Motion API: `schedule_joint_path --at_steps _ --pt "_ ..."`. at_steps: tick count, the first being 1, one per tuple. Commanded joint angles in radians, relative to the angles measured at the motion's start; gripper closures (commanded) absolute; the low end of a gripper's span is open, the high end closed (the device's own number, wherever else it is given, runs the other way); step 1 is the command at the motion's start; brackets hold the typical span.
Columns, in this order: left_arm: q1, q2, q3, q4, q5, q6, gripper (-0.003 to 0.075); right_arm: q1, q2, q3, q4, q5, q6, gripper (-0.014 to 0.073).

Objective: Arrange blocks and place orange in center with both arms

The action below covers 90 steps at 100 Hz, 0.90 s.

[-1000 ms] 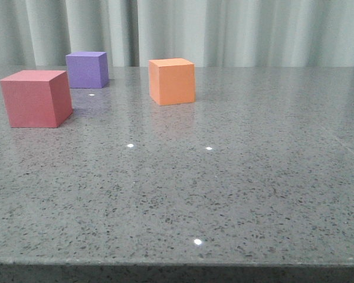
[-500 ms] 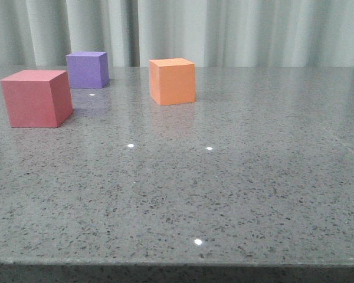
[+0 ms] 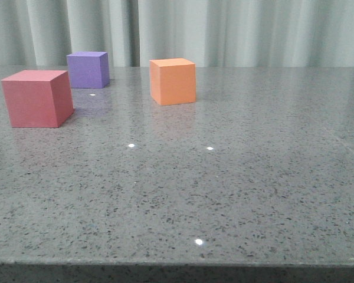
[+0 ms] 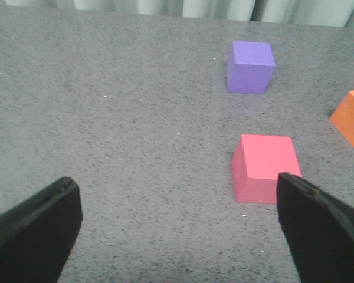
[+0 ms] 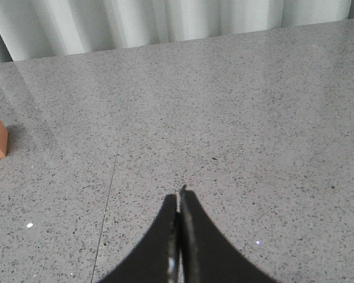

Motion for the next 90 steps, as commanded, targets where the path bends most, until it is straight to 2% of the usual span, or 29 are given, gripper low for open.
schedule_joint_path --at_steps 1,21,44,55,77,90 --pt "0.000 0.023 -0.031 -0.069 -0.084 0.000 0.0101 -0.003 -0.001 -0.027 -0.003 -0.076 -0.007 0.0662" --pt "-0.034 0.115 -0.033 -0.160 -0.162 0.000 0.0101 -0.003 -0.001 -0.027 -0.003 -0.076 -0.007 0.0662" --pt "-0.195 0.312 -0.126 -0.140 -0.229 -0.109 0.0101 -0.003 -0.001 -0.027 -0.003 -0.076 -0.007 0.0662" --pt "-0.292 0.422 -0.212 -0.059 -0.247 -0.216 0.0101 -0.003 -0.001 -0.027 -0.003 -0.077 -0.007 0.0662" --pt "-0.493 0.670 -0.424 0.232 -0.223 -0.542 0.0101 -0.003 -0.001 -0.027 -0.003 -0.077 -0.007 0.0662" --pt "-0.593 0.814 -0.568 0.331 -0.178 -0.638 0.0101 -0.003 -0.001 -0.027 -0.003 -0.077 -0.007 0.0662"
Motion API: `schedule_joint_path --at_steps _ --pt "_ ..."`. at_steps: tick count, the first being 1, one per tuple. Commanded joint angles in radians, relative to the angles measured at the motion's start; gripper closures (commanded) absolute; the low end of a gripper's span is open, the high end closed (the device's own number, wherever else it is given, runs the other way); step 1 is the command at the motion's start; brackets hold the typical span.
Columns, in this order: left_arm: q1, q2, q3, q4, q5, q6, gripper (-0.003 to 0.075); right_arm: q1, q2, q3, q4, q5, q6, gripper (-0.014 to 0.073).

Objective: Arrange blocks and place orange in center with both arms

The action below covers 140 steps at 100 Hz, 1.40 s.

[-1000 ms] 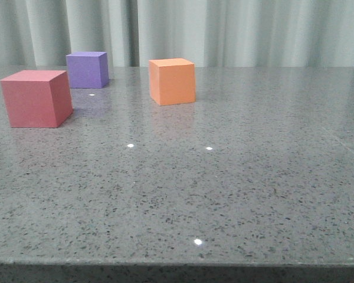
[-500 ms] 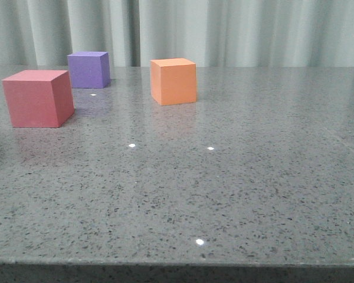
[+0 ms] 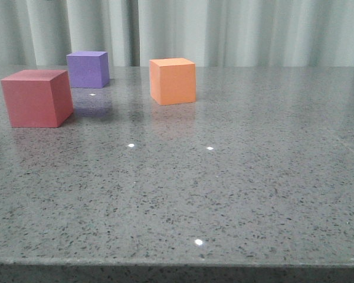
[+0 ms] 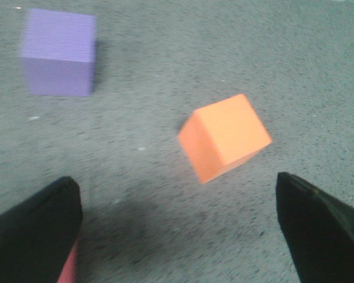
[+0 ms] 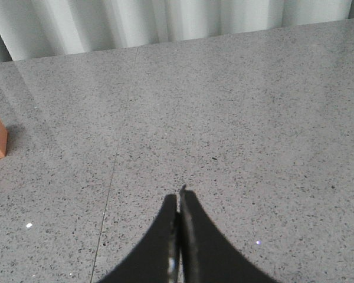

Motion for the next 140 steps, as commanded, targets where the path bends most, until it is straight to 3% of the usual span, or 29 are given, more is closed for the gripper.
schedule_joint_path --at_steps 1,34,60,140 --pt "-0.059 0.060 -0.130 0.087 -0.023 -0.094 0.0101 -0.003 0.001 -0.027 -0.003 -0.077 -0.007 0.0662" --pt "-0.206 0.375 -0.500 0.465 0.294 -0.449 0.0101 -0.003 0.001 -0.027 -0.003 -0.077 -0.007 0.0662" --pt "-0.224 0.453 -0.585 0.484 0.274 -0.494 0.0101 -0.003 0.001 -0.027 -0.003 -0.077 -0.007 0.0662" --pt "-0.211 0.542 -0.585 0.513 0.316 -0.579 0.0101 -0.003 0.001 -0.027 -0.003 -0.077 -0.007 0.0662"
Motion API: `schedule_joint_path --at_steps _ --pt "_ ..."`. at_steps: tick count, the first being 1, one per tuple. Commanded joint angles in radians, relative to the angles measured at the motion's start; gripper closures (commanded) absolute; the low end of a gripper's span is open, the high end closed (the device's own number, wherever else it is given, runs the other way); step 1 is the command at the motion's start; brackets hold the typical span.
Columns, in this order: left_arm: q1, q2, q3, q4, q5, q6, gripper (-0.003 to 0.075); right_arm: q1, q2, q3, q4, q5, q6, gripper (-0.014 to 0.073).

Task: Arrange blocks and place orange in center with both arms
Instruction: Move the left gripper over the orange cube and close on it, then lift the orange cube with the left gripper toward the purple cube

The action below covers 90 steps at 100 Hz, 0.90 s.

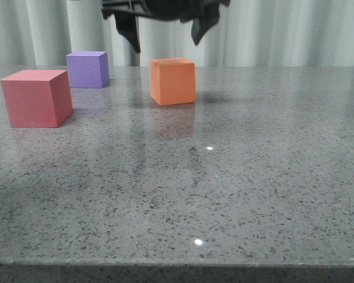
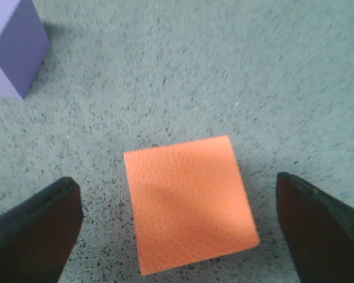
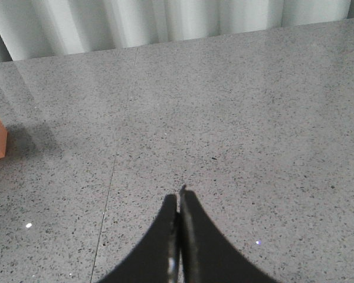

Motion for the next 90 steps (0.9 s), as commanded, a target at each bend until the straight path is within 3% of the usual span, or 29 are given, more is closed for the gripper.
schedule_joint_path --at_steps 1,31,38,53,60,90 --pt "0.000 -0.036 -0.032 0.041 -0.020 -0.011 0.0101 -0.003 0.001 -0.027 -0.003 -0.077 -0.007 0.0662" --pt "0.000 0.013 -0.032 0.016 -0.026 -0.012 0.0115 -0.003 0.001 -0.027 -0.003 -0.077 -0.007 0.0662" --pt "0.000 0.013 -0.032 0.011 -0.028 -0.012 0.0182 -0.003 0.001 -0.027 -0.003 -0.077 -0.007 0.0662" --pt "0.000 0.013 -0.032 0.023 -0.032 -0.012 0.0404 -0.003 0.001 -0.027 -0.003 -0.077 -0.007 0.0662" --pt "0.000 0.011 -0.032 0.023 -0.025 -0.007 0.0455 -0.003 0.001 -0.027 -0.003 -0.077 -0.007 0.0662" --pt "-0.002 -0.071 -0.032 0.023 0.012 0.151 0.0457 -0.003 0.001 -0.027 -0.003 -0.077 -0.007 0.0662"
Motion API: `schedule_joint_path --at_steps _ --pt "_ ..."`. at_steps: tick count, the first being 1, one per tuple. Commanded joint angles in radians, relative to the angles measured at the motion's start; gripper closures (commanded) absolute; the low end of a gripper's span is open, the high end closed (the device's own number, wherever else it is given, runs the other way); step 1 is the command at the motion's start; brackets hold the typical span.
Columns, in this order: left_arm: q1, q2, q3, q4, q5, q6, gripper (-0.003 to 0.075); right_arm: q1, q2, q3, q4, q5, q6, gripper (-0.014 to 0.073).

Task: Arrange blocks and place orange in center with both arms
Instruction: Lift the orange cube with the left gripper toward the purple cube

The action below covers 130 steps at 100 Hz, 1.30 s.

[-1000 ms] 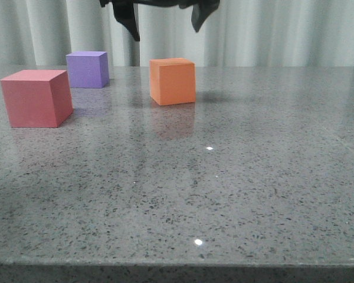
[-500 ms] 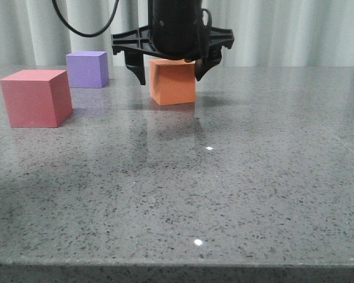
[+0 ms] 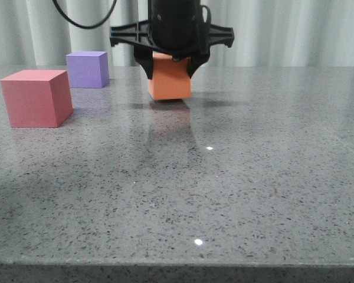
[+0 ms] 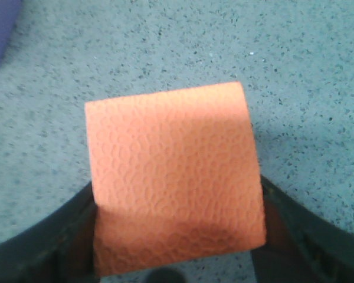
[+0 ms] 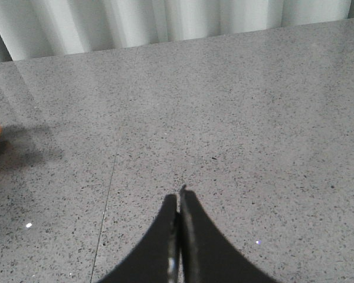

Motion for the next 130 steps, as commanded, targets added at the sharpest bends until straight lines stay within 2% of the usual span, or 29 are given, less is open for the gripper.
schedule_joint_path --at_steps 1,30,56,82,101,116,130 --pt "-0.002 -0.122 -0.032 0.044 -0.004 0.056 0.0457 -0.003 0.001 -0.027 -0.003 -0.077 -0.007 0.0662" --pt "0.010 -0.293 -0.023 0.035 -0.016 0.377 0.0457 -0.003 0.001 -0.027 -0.003 -0.077 -0.007 0.0662" --pt "0.136 -0.429 0.092 -0.117 -0.062 0.564 0.0458 -0.003 0.001 -0.027 -0.003 -0.077 -0.007 0.0662" --pt "0.315 -0.565 0.331 -0.256 -0.278 0.686 0.0458 -0.003 0.001 -0.027 -0.003 -0.077 -0.007 0.0662" --pt "0.417 -0.586 0.482 -0.361 -0.420 0.773 0.0458 -0.003 0.001 -0.027 -0.003 -0.077 -0.007 0.0662" --pt "0.458 -0.584 0.548 -0.395 -0.531 0.778 0.0458 -0.003 0.001 -0.027 -0.003 -0.077 -0.007 0.0662" --pt "0.460 -0.551 0.556 -0.398 -0.553 0.782 0.0458 -0.003 0.001 -0.027 -0.003 -0.077 -0.007 0.0662"
